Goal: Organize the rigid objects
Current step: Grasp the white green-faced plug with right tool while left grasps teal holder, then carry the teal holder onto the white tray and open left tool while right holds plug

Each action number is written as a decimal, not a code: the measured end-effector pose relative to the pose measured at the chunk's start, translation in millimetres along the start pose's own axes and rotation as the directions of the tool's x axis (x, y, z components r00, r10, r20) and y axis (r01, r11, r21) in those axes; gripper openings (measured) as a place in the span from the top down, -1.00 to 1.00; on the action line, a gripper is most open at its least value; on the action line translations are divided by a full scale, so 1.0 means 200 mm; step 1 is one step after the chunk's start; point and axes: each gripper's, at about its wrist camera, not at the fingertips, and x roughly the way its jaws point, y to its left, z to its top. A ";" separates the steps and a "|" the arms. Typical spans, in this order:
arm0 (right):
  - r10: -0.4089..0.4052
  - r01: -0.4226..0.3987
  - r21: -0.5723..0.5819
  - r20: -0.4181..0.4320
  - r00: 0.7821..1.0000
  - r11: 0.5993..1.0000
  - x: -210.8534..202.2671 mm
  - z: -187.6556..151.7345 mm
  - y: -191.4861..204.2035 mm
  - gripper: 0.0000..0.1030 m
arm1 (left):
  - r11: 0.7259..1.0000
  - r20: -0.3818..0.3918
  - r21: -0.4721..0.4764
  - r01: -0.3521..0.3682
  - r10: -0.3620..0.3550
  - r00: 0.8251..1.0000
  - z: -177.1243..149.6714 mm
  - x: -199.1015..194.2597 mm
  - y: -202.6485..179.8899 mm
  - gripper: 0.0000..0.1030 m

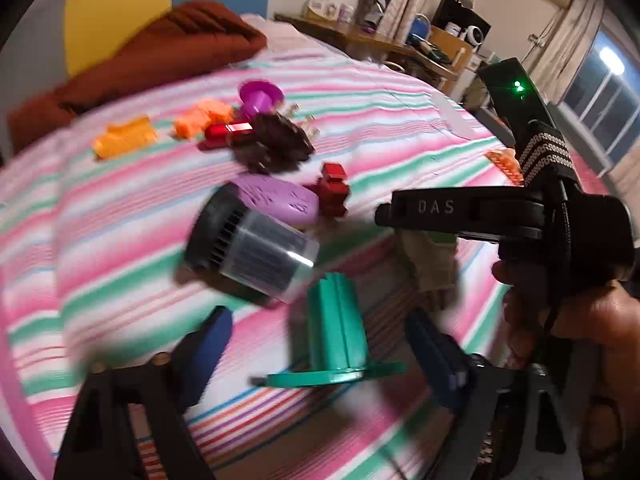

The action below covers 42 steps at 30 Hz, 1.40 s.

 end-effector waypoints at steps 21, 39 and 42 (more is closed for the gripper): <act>0.027 -0.028 -0.051 -0.010 1.000 0.998 0.01 -0.01 0.03 -0.02 | 0.997 0.061 -0.027 -0.077 0.079 0.995 -0.27 -0.20 0.03 -0.24; -0.025 0.023 -0.168 -0.008 1.000 0.985 0.02 -0.07 0.12 -0.02 | 0.990 0.114 -0.046 -0.133 0.138 0.984 -0.35 -0.22 0.03 0.37; 0.012 -0.009 -0.161 0.020 1.000 0.987 -0.01 -0.06 0.11 -0.02 | 0.985 0.133 -0.042 -0.167 0.171 0.976 -0.35 -0.26 0.04 0.39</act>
